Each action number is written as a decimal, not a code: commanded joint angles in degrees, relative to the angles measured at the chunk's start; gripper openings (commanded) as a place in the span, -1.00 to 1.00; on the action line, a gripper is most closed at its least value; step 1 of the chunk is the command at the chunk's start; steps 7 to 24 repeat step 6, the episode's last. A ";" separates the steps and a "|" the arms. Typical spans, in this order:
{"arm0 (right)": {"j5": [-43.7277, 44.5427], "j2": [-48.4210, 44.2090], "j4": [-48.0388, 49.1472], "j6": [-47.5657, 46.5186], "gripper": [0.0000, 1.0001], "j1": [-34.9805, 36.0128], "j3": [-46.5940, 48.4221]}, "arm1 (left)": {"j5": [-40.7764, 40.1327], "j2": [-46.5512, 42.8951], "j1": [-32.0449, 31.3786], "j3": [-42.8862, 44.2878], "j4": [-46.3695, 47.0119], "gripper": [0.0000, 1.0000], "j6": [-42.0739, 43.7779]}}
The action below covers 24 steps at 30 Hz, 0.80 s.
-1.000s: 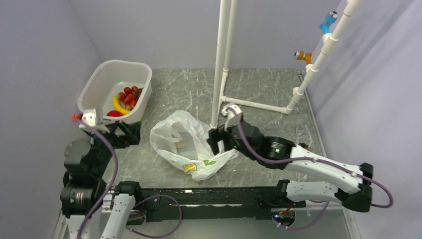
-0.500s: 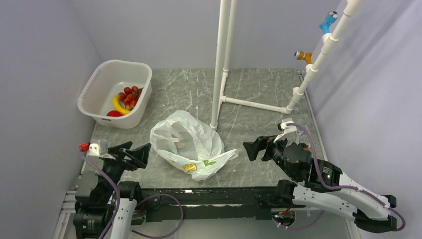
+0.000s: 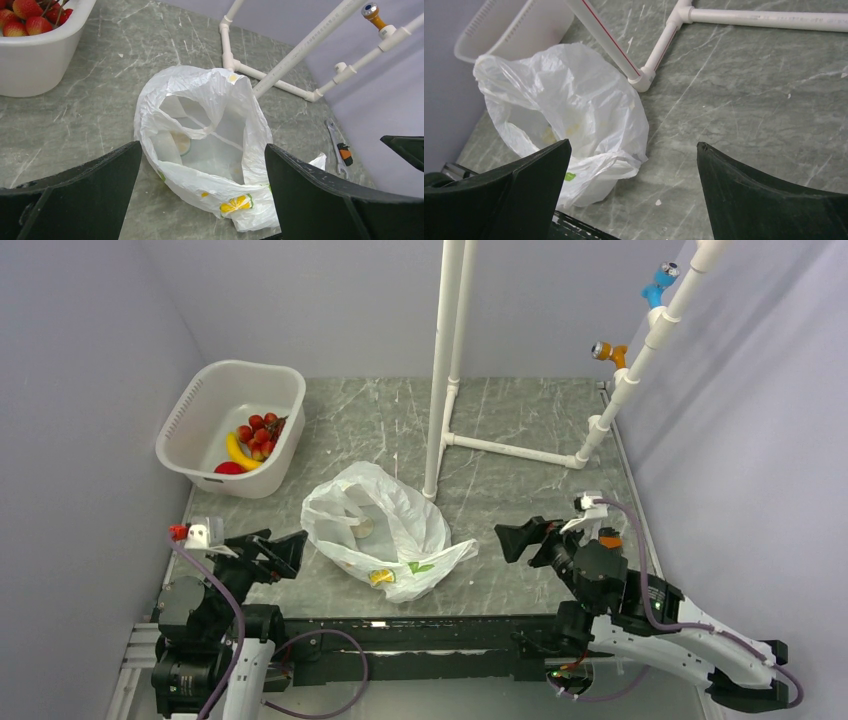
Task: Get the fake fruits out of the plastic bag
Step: Reset both arms
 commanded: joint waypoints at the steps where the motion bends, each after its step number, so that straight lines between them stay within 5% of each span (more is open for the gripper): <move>1: 2.86 -2.53 1.81 2.16 0.99 -0.11 -0.64 | 0.60 -9.57 0.08 1.32 1.10 0.99 -0.21; 24: 6.42 -3.32 0.42 3.77 0.99 0.05 -1.41 | 0.77 -9.11 0.07 1.33 1.09 0.99 -0.07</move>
